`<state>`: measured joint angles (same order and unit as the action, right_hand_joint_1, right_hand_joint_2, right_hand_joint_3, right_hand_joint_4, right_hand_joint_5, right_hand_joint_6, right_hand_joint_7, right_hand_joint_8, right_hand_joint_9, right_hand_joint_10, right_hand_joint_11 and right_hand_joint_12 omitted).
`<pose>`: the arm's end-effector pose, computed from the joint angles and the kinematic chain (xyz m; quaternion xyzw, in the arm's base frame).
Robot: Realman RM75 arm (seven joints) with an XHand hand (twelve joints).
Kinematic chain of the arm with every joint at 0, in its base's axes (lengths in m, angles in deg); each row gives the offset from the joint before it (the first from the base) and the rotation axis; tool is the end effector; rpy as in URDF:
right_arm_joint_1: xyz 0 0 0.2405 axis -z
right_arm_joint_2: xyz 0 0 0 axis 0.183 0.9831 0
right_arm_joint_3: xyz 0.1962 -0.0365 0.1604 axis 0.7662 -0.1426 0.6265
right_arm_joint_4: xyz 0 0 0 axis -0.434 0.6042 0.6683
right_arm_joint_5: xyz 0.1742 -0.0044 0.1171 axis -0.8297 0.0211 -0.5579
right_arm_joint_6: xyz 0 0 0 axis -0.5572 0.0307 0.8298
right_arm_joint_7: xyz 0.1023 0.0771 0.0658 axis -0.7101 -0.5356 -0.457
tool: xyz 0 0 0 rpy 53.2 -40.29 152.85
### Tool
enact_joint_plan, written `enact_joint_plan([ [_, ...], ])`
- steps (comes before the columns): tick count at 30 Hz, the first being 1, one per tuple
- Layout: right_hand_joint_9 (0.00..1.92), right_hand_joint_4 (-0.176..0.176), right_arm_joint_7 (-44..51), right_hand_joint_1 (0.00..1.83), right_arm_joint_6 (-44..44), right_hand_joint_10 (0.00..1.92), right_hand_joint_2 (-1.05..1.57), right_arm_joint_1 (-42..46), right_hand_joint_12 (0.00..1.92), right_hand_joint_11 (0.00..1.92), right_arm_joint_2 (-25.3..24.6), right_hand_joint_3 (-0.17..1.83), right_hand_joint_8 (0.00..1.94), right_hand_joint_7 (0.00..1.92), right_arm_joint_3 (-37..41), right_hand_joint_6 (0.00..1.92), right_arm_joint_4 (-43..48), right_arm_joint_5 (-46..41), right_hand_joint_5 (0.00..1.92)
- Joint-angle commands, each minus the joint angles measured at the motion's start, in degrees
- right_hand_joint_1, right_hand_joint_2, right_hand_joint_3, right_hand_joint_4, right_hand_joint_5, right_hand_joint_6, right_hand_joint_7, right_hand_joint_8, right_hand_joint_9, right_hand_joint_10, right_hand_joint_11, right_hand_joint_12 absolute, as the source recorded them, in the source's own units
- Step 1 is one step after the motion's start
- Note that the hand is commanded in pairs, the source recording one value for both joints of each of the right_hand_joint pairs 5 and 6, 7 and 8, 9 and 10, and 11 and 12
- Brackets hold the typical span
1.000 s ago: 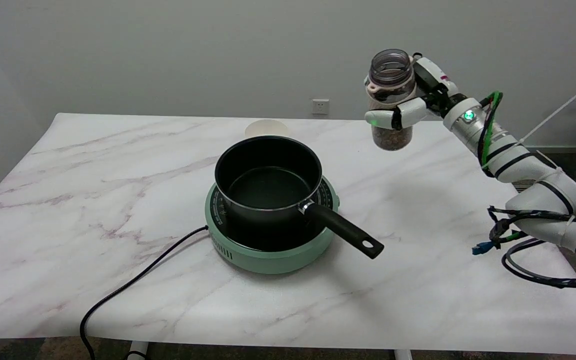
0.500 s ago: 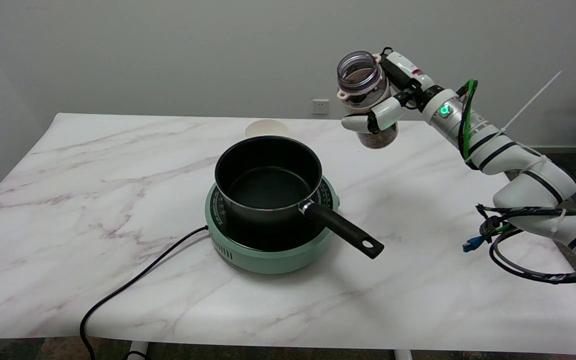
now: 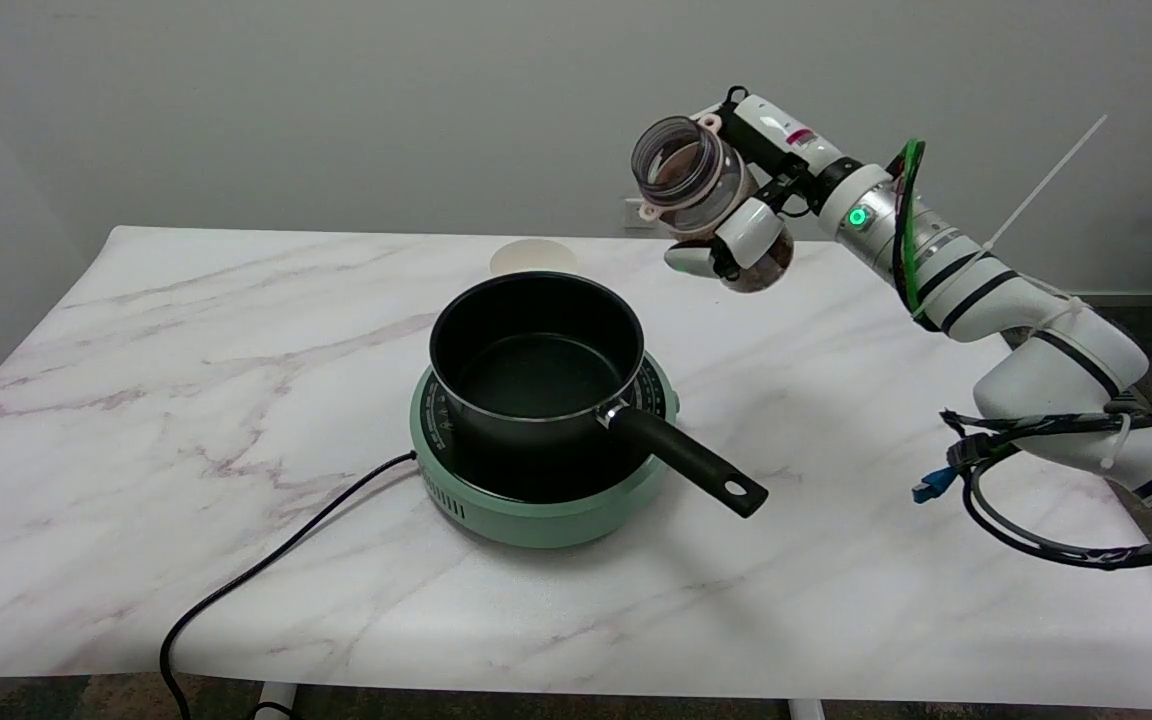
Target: Pour the contents of the bottle into the soup pot.
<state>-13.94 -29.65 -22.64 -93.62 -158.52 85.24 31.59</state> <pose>-0.1146 -0.3798 0.3652 0.7551 -0.1864 0.2616 0.5716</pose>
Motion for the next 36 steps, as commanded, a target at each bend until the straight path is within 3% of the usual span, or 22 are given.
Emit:
enact_joint_plan([
  [1,1.11,0.0,12.7,1.53,-8.93,1.11,0.03,-0.68,0.84,0.84,0.01,1.25,1.24,1.24,-0.65,1.39,7.69,1.01,1.39],
  [16,1.03,0.0,24.38,1.53,-18.56,1.03,-0.22,-5.74,0.73,0.73,0.25,1.47,1.16,1.16,-4.68,1.28,10.14,0.45,1.28],
  [36,1.01,0.0,30.38,1.53,-19.18,1.01,-0.3,-12.67,0.7,0.7,-0.88,1.54,1.14,1.14,-12.58,1.25,10.38,-1.18,1.25],
])
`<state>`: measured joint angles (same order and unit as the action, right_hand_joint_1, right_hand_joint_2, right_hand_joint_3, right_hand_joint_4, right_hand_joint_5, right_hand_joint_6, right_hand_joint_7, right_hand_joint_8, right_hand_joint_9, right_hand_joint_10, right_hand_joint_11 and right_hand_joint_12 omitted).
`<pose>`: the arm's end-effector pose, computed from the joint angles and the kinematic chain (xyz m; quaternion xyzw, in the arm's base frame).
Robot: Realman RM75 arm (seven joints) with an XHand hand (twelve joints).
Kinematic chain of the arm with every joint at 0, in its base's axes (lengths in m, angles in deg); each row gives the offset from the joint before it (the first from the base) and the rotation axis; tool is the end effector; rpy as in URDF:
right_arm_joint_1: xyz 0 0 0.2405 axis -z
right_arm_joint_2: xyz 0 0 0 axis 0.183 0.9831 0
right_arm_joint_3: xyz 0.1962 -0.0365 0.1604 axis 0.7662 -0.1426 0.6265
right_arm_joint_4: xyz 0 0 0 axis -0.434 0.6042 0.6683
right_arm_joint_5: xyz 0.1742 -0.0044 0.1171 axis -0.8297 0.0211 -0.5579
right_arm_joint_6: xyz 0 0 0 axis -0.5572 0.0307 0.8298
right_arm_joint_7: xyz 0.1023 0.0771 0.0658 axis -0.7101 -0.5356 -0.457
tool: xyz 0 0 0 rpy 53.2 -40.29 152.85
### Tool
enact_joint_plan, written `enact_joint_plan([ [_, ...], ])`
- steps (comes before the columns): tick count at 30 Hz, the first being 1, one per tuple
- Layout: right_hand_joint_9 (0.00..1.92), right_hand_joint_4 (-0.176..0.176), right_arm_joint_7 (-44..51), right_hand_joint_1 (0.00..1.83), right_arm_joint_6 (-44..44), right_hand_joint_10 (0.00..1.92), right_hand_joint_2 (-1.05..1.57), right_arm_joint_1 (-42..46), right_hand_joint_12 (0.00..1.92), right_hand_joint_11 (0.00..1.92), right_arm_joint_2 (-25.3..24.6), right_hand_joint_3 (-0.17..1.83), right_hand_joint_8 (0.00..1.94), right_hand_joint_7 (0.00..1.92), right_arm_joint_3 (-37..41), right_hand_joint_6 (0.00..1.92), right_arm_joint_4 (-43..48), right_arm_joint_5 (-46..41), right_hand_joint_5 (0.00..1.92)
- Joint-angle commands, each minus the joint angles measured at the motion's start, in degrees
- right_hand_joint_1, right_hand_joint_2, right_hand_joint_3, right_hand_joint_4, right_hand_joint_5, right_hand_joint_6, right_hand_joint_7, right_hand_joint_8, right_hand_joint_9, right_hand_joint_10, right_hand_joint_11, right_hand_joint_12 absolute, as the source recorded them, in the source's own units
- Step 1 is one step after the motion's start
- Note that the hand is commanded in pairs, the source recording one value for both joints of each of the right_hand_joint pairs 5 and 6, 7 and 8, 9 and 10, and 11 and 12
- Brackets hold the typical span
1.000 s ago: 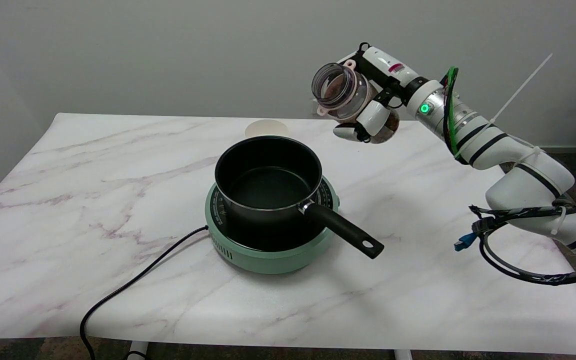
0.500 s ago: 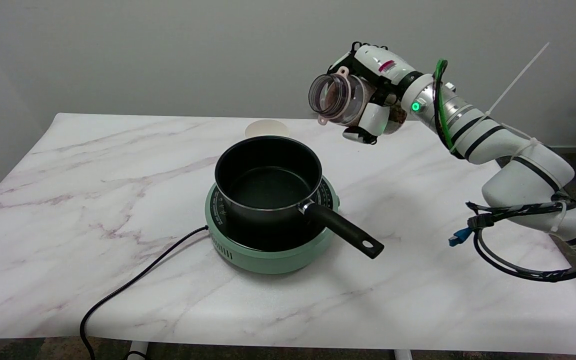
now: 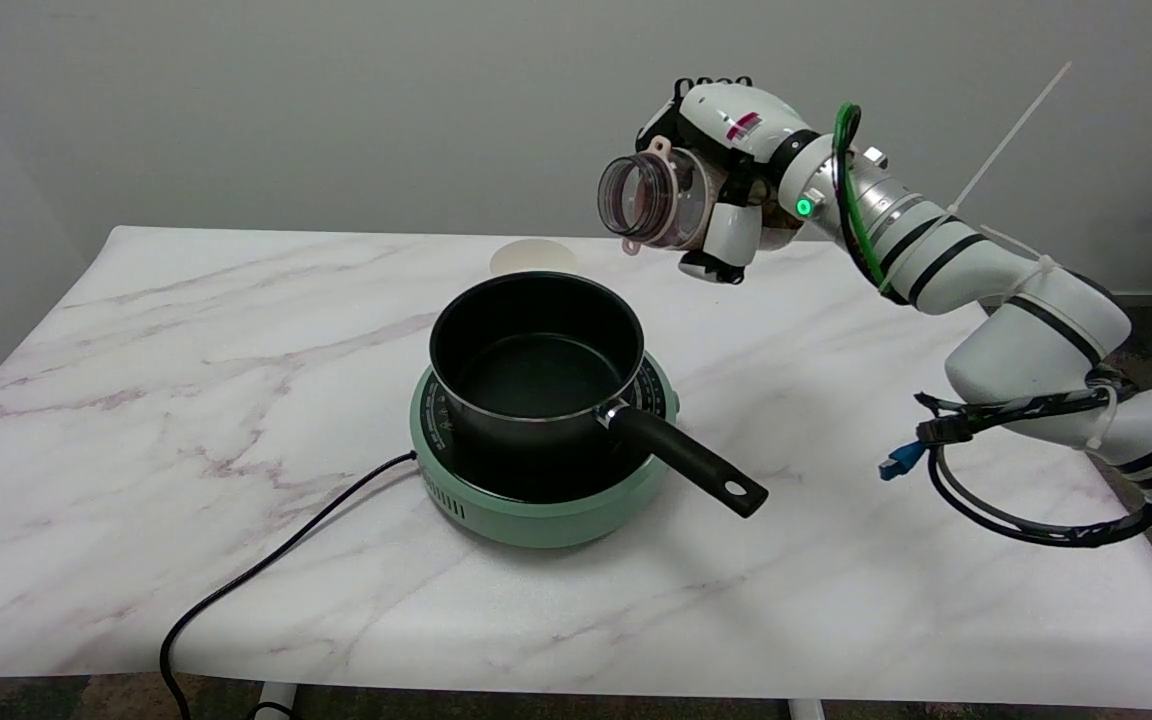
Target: Pour the contents of the bottle into the soup pot.
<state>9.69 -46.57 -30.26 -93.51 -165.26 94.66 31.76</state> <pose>-0.0870 -0.3857 0.3259 0.7751 -0.0367 0.1095 0.6212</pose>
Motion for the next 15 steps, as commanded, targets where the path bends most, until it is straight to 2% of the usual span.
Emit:
enact_joint_plan([
  [1,1.01,0.0,7.81,1.53,-2.26,1.01,-0.3,-5.28,0.7,0.7,-1.14,1.54,1.14,1.14,-6.08,1.26,0.96,-1.65,1.26],
  [15,1.04,0.0,15.98,1.52,-3.77,1.04,-0.24,-7.05,0.75,0.75,-2.64,1.49,1.16,1.16,-8.4,1.3,1.93,-1.72,1.3],
])
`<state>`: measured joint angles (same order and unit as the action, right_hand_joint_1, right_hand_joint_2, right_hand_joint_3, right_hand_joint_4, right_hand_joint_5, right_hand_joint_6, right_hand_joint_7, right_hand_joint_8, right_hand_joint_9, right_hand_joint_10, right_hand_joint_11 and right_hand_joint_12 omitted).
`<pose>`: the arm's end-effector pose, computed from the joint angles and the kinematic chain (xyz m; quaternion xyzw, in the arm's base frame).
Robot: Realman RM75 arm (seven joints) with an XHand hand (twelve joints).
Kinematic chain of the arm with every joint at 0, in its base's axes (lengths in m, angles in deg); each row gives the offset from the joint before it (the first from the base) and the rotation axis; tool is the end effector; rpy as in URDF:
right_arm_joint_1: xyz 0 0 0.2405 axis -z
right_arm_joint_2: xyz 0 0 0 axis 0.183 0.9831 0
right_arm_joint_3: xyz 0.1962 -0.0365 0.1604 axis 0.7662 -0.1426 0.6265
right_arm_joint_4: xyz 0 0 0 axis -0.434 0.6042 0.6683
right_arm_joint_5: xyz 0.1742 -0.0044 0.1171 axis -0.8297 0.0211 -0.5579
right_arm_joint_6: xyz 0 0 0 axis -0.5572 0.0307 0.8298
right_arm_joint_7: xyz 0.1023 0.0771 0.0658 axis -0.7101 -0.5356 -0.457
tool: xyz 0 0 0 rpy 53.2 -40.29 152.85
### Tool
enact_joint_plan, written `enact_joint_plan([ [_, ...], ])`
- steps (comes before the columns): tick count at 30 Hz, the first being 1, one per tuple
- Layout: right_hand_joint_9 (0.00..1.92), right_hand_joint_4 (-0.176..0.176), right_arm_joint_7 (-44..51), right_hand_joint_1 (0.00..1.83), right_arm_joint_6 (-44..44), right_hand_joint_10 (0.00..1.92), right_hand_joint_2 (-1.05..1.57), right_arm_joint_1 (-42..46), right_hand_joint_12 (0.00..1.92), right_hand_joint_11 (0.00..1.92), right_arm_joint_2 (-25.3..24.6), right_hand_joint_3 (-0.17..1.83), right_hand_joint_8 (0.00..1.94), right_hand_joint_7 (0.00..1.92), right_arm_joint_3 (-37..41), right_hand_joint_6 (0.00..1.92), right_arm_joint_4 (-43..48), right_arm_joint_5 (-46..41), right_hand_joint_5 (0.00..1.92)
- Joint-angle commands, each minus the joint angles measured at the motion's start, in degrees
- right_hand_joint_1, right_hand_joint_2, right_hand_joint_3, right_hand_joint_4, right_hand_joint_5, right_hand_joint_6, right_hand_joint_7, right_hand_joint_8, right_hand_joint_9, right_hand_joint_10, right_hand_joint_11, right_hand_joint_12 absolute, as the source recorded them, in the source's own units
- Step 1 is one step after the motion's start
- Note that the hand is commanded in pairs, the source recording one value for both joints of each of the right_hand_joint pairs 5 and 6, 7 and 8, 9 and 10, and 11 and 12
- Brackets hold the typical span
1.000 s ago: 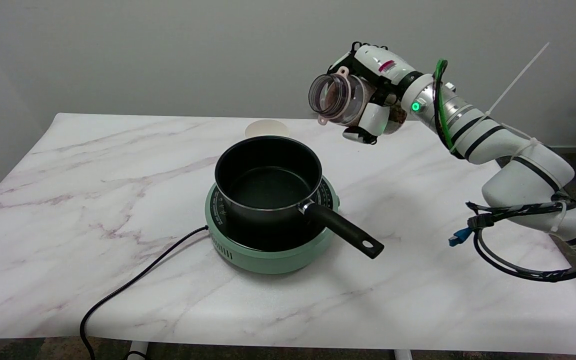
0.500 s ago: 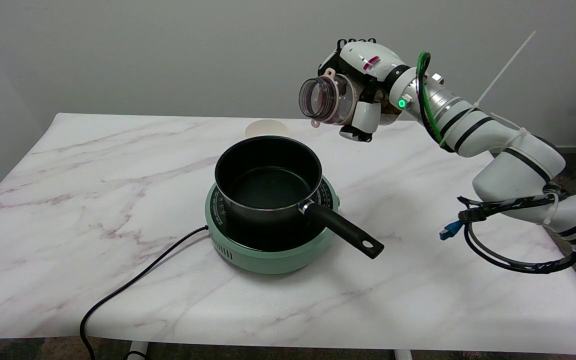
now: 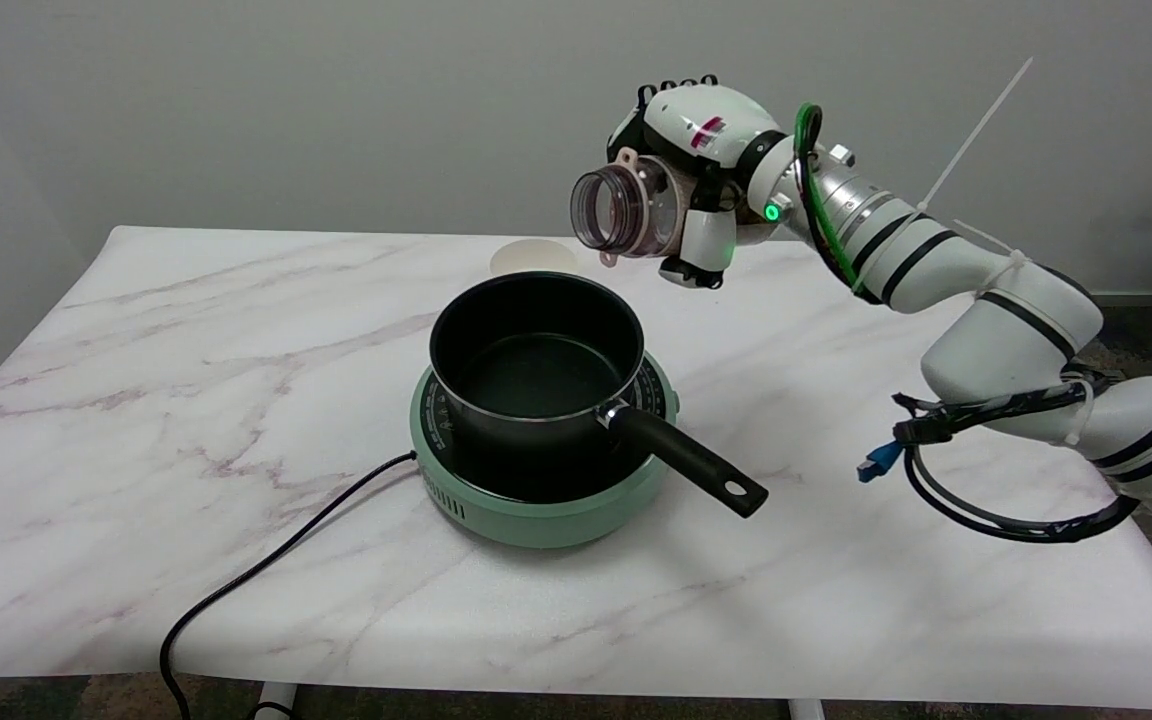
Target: Pour the contents of the bottle into the soup pot.
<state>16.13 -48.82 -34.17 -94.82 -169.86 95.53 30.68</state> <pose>-0.0845 -0.3901 0.3026 0.7901 -0.0056 0.0758 0.6082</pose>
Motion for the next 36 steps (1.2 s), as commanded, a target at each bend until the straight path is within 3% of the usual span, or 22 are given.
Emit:
enact_joint_plan([
  [1,1.04,0.0,10.2,1.52,-1.52,1.04,-0.23,-3.4,0.76,0.76,-1.15,1.48,1.16,1.16,-4.08,1.31,1.14,-0.62,1.31],
  [11,1.08,0.0,13.32,1.52,-0.56,1.08,-0.07,-3.34,0.84,0.84,0.74,1.31,1.2,1.2,-6.18,1.36,1.77,0.19,1.36],
  [21,1.09,0.0,13.45,1.51,-0.37,1.09,-0.02,-1.75,0.85,0.85,2.51,1.27,1.21,1.21,-6.11,1.38,2.02,0.88,1.38],
  [36,1.1,0.0,22.67,1.5,-13.26,1.1,0.07,-6.75,0.88,0.88,-1.46,1.18,1.23,1.23,-12.67,1.44,2.1,1.43,1.44],
])
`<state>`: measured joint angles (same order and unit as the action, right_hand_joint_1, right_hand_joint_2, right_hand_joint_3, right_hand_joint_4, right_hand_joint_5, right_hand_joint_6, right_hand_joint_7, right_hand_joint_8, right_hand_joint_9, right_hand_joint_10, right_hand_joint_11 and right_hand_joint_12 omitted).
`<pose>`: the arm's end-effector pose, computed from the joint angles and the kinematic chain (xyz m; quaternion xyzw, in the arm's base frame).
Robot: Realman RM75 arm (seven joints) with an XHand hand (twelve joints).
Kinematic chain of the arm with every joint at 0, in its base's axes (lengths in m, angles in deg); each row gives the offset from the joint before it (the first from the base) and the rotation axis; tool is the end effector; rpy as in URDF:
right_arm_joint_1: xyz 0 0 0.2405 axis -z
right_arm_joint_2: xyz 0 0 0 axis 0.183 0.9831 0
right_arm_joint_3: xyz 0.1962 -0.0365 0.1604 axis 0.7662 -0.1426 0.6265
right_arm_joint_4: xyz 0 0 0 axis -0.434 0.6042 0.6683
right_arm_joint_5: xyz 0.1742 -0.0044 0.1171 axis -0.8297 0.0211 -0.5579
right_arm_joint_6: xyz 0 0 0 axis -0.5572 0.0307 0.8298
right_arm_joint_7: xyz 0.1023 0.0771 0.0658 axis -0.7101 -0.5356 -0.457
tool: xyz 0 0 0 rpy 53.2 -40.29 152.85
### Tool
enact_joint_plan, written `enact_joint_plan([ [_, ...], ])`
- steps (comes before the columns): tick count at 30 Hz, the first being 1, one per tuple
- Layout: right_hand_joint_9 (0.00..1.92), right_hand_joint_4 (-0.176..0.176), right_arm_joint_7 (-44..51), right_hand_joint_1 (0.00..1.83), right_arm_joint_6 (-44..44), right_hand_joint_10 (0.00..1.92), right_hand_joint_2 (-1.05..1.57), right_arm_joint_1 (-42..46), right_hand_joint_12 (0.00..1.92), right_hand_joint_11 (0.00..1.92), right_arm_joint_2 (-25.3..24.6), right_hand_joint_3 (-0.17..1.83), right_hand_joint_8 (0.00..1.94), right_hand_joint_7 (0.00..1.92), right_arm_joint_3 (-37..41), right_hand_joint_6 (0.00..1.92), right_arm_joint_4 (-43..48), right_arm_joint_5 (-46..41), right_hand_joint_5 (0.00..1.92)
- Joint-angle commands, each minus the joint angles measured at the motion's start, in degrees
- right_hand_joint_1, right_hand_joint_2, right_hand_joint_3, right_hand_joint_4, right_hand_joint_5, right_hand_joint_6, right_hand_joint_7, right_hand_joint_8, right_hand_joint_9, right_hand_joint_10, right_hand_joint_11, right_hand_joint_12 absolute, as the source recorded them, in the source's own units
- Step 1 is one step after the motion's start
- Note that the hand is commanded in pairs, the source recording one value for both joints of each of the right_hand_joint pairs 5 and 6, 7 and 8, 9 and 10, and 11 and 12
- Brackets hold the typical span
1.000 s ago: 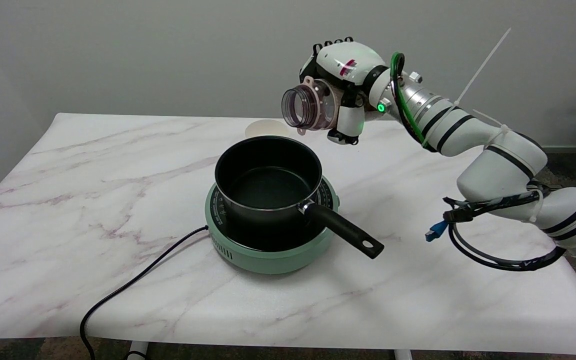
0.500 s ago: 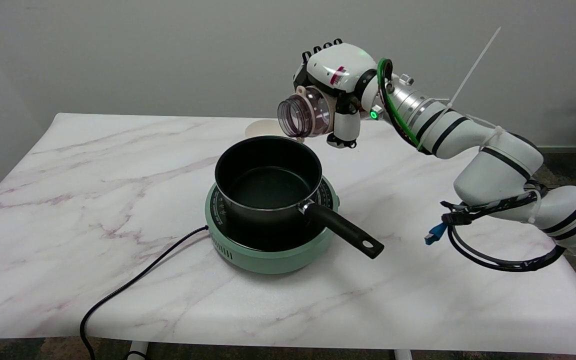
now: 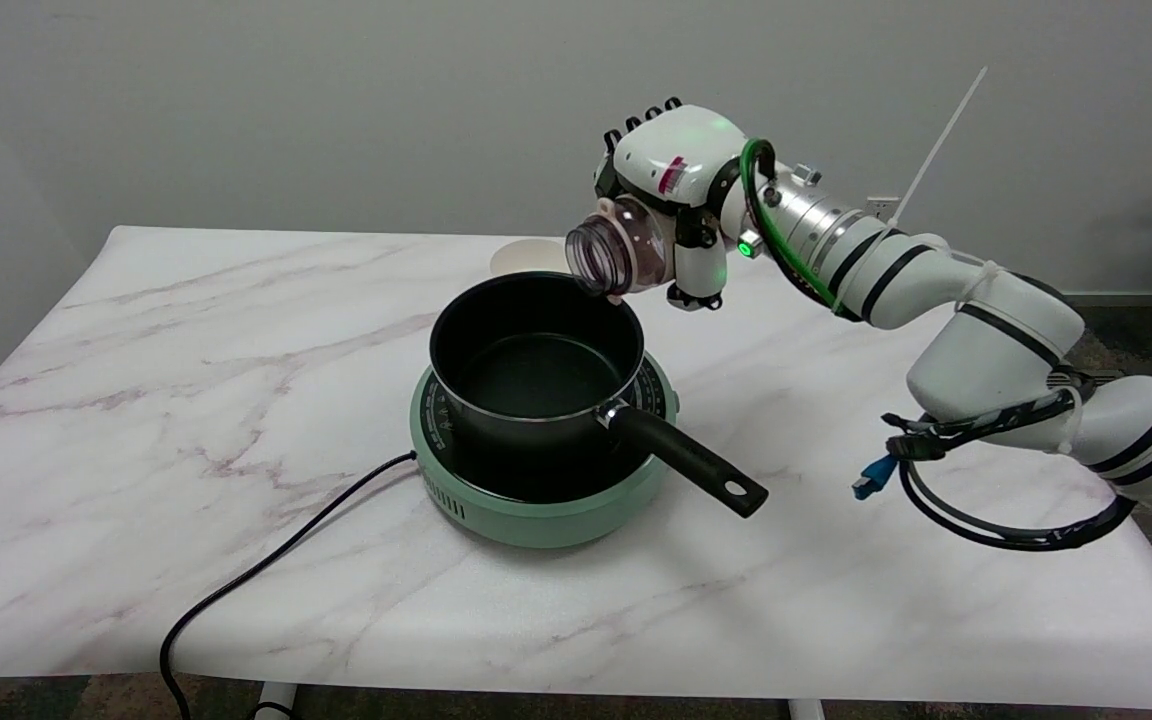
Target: Pour the contents of the bottle into the soup pot.
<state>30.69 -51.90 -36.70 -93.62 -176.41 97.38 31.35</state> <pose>-0.0954 -0.3870 0.2811 0.7996 0.0951 -0.0409 0.5916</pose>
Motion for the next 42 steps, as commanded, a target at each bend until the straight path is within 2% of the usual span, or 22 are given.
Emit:
enact_joint_plan([
  [1,1.1,0.0,8.12,1.5,-10.69,1.1,0.07,-4.5,0.87,0.87,-2.99,1.18,1.23,1.23,-6.36,1.43,0.24,1.41,1.43],
  [10,1.09,0.0,8.19,1.49,-13.89,1.09,0.08,-6.18,0.87,0.87,-3.71,1.13,1.21,1.21,-8.27,1.44,0.39,7.44,1.44],
  [21,1.09,0.0,6.67,1.48,-13.75,1.09,0.09,-5.87,0.87,0.87,-1.96,1.13,1.21,1.21,-8.34,1.43,0.72,13.31,1.43],
  [42,1.07,0.0,5.05,1.49,-3.07,1.07,0.07,-8.51,0.85,0.85,-1.82,1.14,1.19,1.19,-9.95,1.43,1.35,9.31,1.43],
])
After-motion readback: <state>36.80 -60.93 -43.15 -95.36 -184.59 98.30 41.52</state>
